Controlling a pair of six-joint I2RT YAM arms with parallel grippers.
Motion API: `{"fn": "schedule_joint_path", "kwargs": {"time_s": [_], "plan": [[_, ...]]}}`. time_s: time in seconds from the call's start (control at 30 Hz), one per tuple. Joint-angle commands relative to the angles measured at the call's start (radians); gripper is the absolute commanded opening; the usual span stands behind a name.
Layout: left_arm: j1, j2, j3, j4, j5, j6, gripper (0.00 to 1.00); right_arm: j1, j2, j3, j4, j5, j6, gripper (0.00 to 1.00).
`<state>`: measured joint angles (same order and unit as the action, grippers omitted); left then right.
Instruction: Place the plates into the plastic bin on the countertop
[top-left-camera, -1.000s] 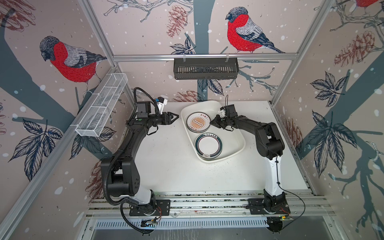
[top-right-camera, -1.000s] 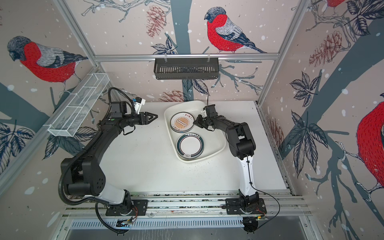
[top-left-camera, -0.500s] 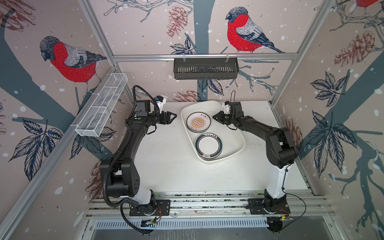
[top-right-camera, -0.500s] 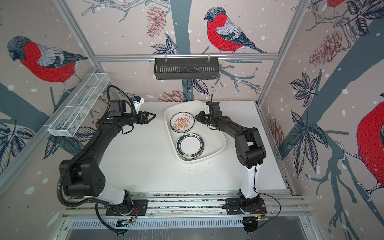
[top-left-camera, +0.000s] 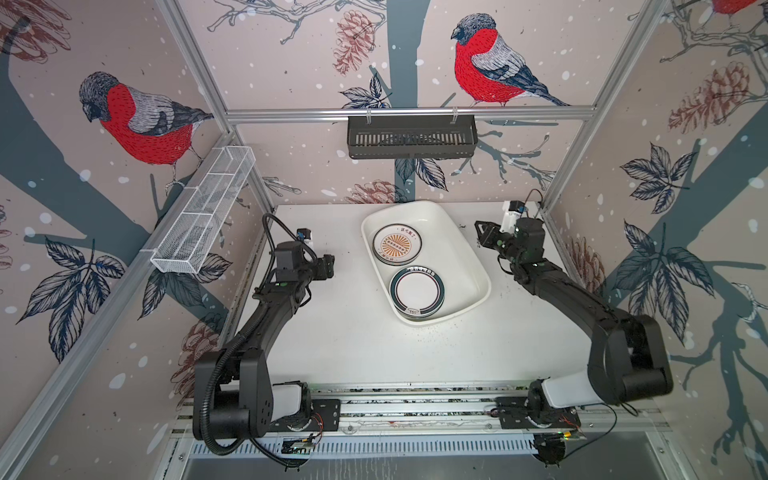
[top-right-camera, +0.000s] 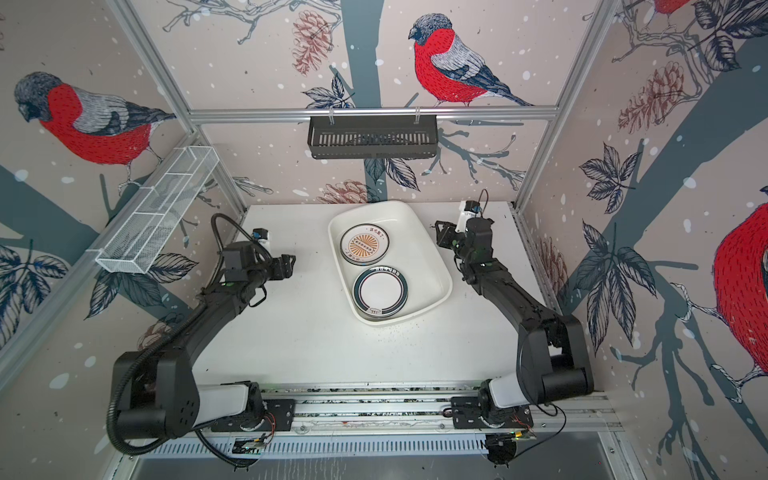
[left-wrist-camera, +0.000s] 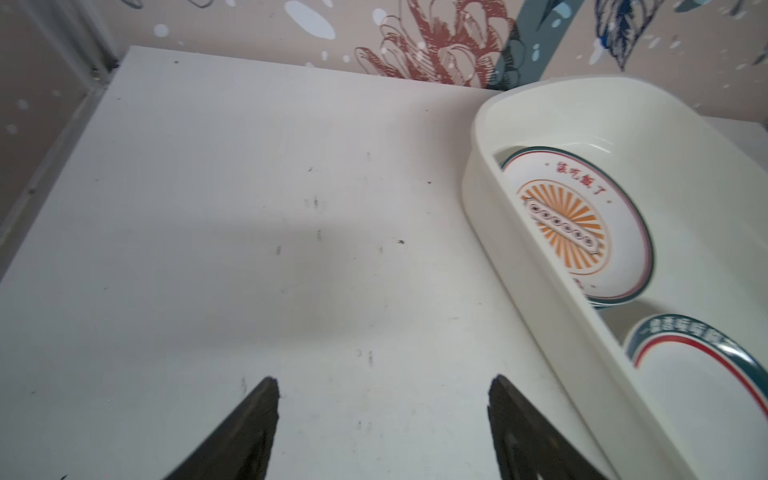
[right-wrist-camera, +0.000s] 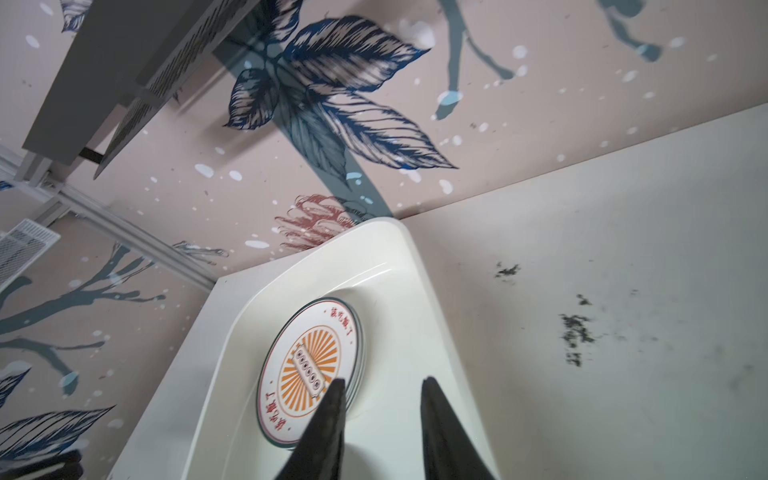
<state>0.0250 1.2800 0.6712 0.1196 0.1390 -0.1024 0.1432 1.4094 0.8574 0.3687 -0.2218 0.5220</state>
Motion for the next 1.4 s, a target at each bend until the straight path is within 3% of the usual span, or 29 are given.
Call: {"fn": "schedule_joint_path", "kwargs": {"time_s": [0.0, 0.03, 0.17, 0.2, 0.23, 0.33, 0.47, 0.63, 0.73, 0.9, 1.07, 1.23, 1.37], "plan": [[0.009, -0.015, -0.1, 0.282, -0.147, -0.036, 0.92, -0.061, -0.05, -0.067, 0.081, 0.06, -0.031, 0.34], [0.012, -0.012, -0.135, 0.333, -0.159, -0.038, 0.97, -0.086, -0.064, -0.085, 0.082, 0.053, -0.036, 0.35], [0.018, 0.015, -0.265, 0.588, -0.185, -0.036, 0.98, -0.164, -0.084, -0.161, 0.101, 0.064, -0.044, 0.41], [0.019, 0.023, -0.297, 0.656, -0.199, -0.032, 0.98, -0.186, -0.085, -0.181, 0.109, 0.06, -0.042, 0.58], [0.021, 0.03, -0.325, 0.722, -0.208, -0.022, 0.98, -0.207, -0.083, -0.202, 0.122, 0.05, -0.041, 1.0], [0.023, 0.06, -0.41, 0.918, -0.225, -0.015, 0.98, -0.245, -0.092, -0.271, 0.156, 0.082, -0.095, 1.0], [0.024, 0.103, -0.449, 1.039, -0.235, -0.004, 0.98, -0.253, -0.133, -0.39, 0.26, 0.203, -0.188, 0.99], [0.03, 0.169, -0.496, 1.198, -0.226, 0.003, 0.99, -0.251, -0.147, -0.601, 0.62, 0.24, -0.296, 1.0], [0.029, 0.183, -0.517, 1.241, -0.192, 0.016, 0.98, -0.252, -0.136, -0.678, 0.75, 0.266, -0.334, 0.99], [0.028, 0.298, -0.593, 1.506, -0.136, 0.04, 0.99, -0.251, -0.047, -0.769, 0.988, 0.227, -0.344, 0.99], [0.028, 0.285, -0.583, 1.465, -0.13, 0.05, 0.99, -0.23, 0.146, -0.811, 1.283, 0.219, -0.362, 0.99], [0.029, 0.272, -0.488, 1.265, -0.128, 0.046, 0.99, -0.22, 0.086, -0.705, 0.986, 0.226, -0.376, 1.0], [0.024, 0.274, -0.473, 1.247, -0.106, 0.063, 0.99, -0.167, 0.123, -0.679, 0.994, 0.315, -0.41, 1.0]]}}
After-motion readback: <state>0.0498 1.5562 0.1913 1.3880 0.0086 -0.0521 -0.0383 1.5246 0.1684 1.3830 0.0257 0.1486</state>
